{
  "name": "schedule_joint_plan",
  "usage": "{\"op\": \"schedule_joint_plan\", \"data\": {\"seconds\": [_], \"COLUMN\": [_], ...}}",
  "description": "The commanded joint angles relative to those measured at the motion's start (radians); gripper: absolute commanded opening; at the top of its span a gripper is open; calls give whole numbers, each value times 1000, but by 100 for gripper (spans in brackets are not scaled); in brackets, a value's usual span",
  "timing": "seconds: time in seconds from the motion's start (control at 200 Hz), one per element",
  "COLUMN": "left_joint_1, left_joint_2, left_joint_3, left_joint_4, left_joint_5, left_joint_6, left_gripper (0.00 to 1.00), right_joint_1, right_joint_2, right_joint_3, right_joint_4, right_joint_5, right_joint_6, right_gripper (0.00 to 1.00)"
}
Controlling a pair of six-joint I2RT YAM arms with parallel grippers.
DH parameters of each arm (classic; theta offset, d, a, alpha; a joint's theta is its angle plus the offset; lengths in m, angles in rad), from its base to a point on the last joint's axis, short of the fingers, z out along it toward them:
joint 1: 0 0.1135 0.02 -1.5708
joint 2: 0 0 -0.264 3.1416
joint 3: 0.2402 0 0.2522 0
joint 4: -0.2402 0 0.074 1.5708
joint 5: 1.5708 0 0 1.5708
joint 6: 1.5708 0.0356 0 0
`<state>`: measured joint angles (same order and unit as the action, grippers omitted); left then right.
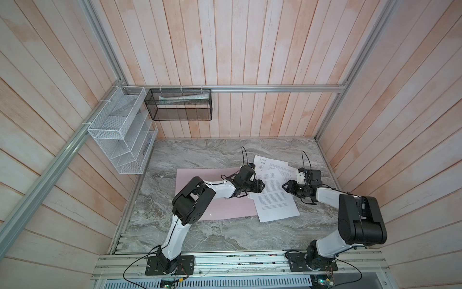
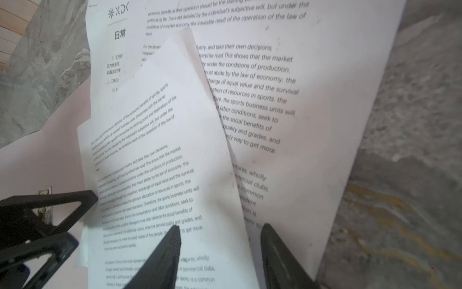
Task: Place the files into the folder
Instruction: 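Grasp the edge of the white paper stack with the right gripper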
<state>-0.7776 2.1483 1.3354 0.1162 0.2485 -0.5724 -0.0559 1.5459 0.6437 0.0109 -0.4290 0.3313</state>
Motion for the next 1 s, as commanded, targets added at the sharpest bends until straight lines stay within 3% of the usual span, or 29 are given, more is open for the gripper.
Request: {"op": "schedule_joint_plan", "data": {"seconds": [0.0, 0.245, 0.5, 0.75, 0.935, 0.99], "left_joint_1": [14, 33, 50, 53, 57, 57], "left_joint_2": [53, 51, 41, 35, 27, 24], "left_joint_3": [-7, -44, -80, -88, -90, -90], "left_joint_4": [-15, 17, 44, 49, 44, 45], "left_joint_5": [21, 41, 59, 66, 62, 61], "left_joint_6": [-31, -46, -43, -37, -34, -32], "left_gripper": [69, 69, 68, 67, 67, 67], "right_joint_1": [-7, -31, -52, -56, -59, -58], "right_joint_2": [-24, -55, -46, 27, 34, 29], "right_joint_3": [-26, -69, -92, -96, -95, -96], "right_joint_4": [-17, 57, 96, 164, 181, 185], "right_joint_5": [-73, -242, -317, -346, -363, -373], "right_joint_6": [30, 81, 106, 148, 171, 181], "right_gripper": [53, 51, 48, 29, 0, 0]}}
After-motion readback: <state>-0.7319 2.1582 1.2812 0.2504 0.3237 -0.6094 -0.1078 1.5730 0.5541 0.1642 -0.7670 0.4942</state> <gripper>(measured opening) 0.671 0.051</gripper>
